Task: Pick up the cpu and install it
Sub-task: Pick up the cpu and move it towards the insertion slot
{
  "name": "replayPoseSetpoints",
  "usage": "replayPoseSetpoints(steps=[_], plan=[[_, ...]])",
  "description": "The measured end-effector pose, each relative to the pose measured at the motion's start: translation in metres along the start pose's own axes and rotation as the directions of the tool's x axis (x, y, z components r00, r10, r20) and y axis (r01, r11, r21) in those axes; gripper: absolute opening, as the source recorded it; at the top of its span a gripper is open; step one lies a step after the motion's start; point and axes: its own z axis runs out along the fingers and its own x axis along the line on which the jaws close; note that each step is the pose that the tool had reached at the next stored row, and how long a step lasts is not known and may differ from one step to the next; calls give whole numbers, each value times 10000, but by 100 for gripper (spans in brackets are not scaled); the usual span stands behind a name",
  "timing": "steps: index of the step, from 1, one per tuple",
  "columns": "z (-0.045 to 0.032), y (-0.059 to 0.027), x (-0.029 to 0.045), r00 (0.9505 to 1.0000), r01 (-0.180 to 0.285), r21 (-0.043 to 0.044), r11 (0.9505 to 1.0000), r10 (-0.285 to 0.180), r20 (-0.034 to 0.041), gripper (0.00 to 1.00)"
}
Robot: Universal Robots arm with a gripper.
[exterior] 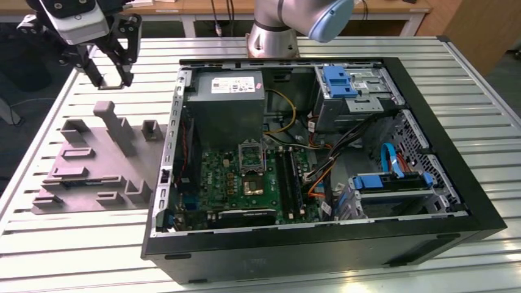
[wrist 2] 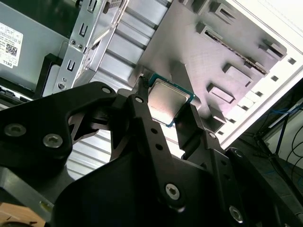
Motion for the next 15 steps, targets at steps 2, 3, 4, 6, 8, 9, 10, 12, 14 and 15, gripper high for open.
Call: replayPoseSetpoints(steps=[2, 3, 4, 6, 8, 9, 10, 12, 14, 15], plan=[[0, 0, -7, 10000, 0, 0, 10000, 0, 0, 47], [0, 0, -11, 10000, 0, 0, 10000, 0, 0, 47], [1, 0, -15, 10000, 1, 0, 10000, -1, 1, 47], [1, 0, -22, 10000, 0, 1, 10000, 0, 0, 47], [1, 0, -29, 10000, 1, 0, 10000, -1, 1, 47], [1, 0, -33, 10000, 0, 0, 10000, 0, 0, 47], [1, 0, -37, 10000, 0, 1, 10000, 0, 0, 47], [1, 0, -44, 10000, 0, 0, 10000, 0, 0, 47], [2, 0, -51, 10000, 0, 0, 10000, 0, 0, 47], [2, 0, -55, 10000, 0, 0, 10000, 0, 0, 47]])
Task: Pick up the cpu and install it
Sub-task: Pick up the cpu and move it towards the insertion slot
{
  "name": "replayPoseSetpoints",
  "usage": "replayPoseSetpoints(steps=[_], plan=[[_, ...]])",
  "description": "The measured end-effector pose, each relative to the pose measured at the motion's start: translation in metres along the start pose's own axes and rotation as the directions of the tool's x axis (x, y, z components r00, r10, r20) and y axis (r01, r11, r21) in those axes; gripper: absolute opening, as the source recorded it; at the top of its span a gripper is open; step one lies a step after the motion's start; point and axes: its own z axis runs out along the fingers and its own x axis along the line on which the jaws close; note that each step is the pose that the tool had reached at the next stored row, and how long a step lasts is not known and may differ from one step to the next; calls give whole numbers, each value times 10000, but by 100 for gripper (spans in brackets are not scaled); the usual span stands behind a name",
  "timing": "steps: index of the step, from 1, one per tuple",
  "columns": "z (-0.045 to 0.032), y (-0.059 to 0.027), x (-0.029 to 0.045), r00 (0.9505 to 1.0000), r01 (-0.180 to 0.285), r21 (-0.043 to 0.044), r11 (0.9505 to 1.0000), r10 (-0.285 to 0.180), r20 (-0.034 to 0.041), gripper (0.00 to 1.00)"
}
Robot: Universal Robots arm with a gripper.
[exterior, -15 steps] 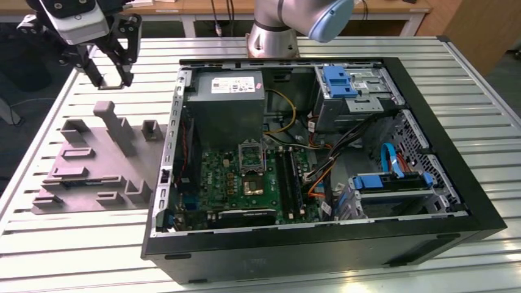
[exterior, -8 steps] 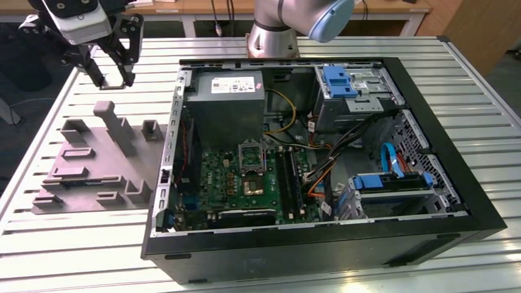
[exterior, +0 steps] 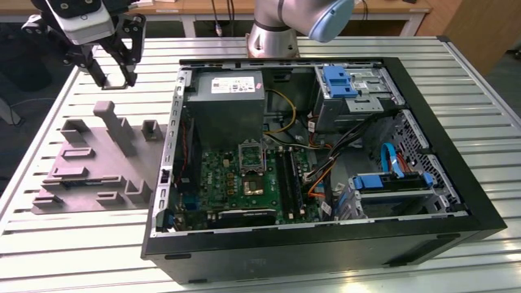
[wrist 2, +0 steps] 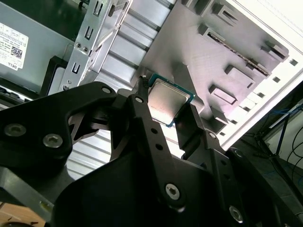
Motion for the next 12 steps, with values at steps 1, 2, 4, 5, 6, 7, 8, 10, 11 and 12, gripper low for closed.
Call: replayPoseSetpoints(steps=[1, 2, 4, 5, 6, 7, 8, 10, 11, 12], plan=[[0, 0, -4, 10000, 0, 0, 10000, 0, 0, 47], [0, 0, -8, 10000, 1, 0, 10000, -1, 0, 47], [1, 0, -15, 10000, 1, 0, 10000, -1, 1, 47], [1, 0, -18, 10000, 0, 0, 10000, 0, 1, 47], [1, 0, -22, 10000, 0, 0, 10000, 0, 1, 47], [1, 0, -26, 10000, 0, 0, 10000, 0, 0, 47], [1, 0, -29, 10000, 0, 0, 10000, 0, 0, 47], [1, 0, -37, 10000, 1, 0, 10000, -1, 0, 47], [2, 0, -40, 10000, 0, 0, 10000, 0, 0, 47], [1, 0, -44, 10000, 0, 0, 10000, 0, 0, 47]])
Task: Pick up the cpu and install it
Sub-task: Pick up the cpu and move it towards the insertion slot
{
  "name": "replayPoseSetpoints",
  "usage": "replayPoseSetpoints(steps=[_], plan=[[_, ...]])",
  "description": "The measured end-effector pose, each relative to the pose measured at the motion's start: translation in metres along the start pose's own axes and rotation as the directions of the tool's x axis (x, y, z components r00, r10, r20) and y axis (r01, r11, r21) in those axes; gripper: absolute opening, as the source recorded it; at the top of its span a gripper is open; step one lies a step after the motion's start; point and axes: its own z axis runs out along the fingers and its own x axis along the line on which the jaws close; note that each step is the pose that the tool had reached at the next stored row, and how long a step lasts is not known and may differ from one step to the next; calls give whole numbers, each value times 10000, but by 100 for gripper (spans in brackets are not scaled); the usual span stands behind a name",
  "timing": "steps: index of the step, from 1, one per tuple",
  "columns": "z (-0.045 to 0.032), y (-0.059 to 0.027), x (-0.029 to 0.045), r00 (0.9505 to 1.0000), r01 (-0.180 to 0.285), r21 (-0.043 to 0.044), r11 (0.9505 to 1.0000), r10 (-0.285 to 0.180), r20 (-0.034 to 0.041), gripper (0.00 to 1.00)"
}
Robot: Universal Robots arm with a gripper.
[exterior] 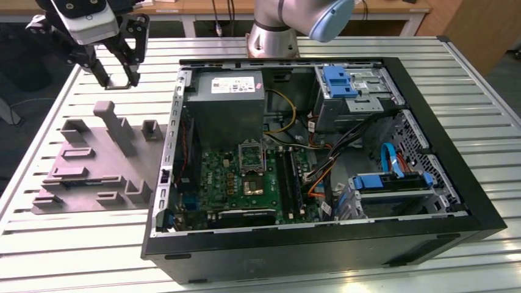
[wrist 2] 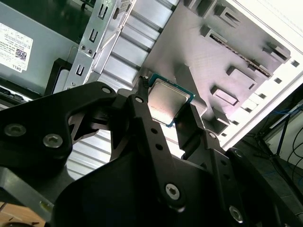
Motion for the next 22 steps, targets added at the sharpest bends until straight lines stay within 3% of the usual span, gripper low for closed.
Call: replayPoseSetpoints(steps=[22], plan=[[2, 0, -81, 10000, 0, 0, 10000, 0, 0, 47]])
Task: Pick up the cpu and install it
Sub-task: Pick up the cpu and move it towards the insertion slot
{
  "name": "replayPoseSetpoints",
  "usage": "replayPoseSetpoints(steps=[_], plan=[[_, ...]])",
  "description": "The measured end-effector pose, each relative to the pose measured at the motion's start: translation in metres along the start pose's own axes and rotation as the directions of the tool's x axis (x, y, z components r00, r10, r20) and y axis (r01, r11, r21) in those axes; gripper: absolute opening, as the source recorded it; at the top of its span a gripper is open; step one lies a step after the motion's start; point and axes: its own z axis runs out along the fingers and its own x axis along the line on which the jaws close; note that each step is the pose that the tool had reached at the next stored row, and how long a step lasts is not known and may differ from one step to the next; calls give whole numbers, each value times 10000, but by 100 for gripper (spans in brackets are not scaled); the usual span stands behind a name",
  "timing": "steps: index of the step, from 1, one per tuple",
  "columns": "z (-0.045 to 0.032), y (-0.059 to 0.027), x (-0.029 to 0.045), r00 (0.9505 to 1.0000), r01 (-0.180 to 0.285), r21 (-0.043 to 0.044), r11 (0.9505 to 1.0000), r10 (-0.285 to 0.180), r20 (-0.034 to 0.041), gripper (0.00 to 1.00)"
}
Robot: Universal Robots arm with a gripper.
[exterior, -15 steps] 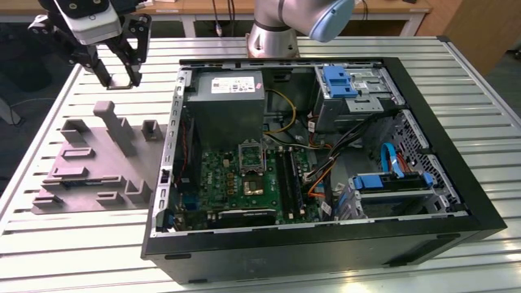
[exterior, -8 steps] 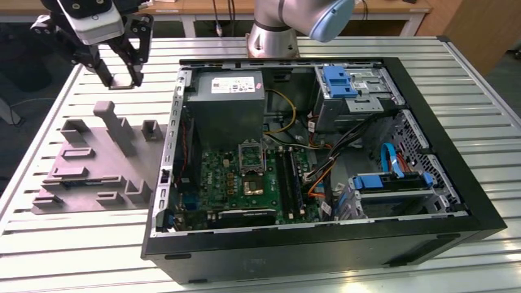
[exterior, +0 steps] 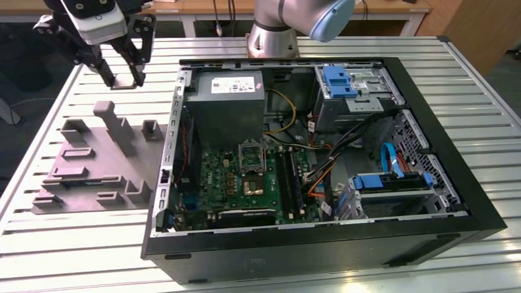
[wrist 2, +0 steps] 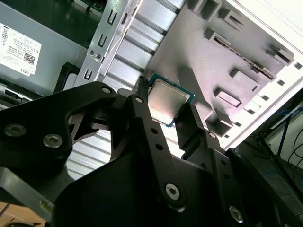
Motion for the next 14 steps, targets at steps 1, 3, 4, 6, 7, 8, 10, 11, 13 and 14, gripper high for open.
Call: replayPoseSetpoints(steps=[1, 3, 4, 6, 7, 8, 10, 11, 13, 14], plan=[[0, 0, -3, 10000, 0, -1, 10000, 0, 1, 47], [0, 0, -11, 10000, 0, 0, 10000, 0, 0, 47], [1, 0, -14, 10000, 0, -1, 10000, 0, 1, 47], [1, 0, -22, 10000, 0, -1, 10000, 0, 1, 47], [1, 0, -26, 10000, 0, 0, 10000, 0, 0, 47], [1, 0, -29, 10000, 0, 0, 10000, 0, 0, 47], [1, 0, -37, 10000, 0, 0, 10000, 0, 1, 47], [1, 0, -40, 10000, 0, 0, 10000, 0, 0, 47], [2, 0, -47, 10000, 0, 0, 10000, 0, 0, 47], [2, 0, -51, 10000, 0, 0, 10000, 0, 1, 47]])
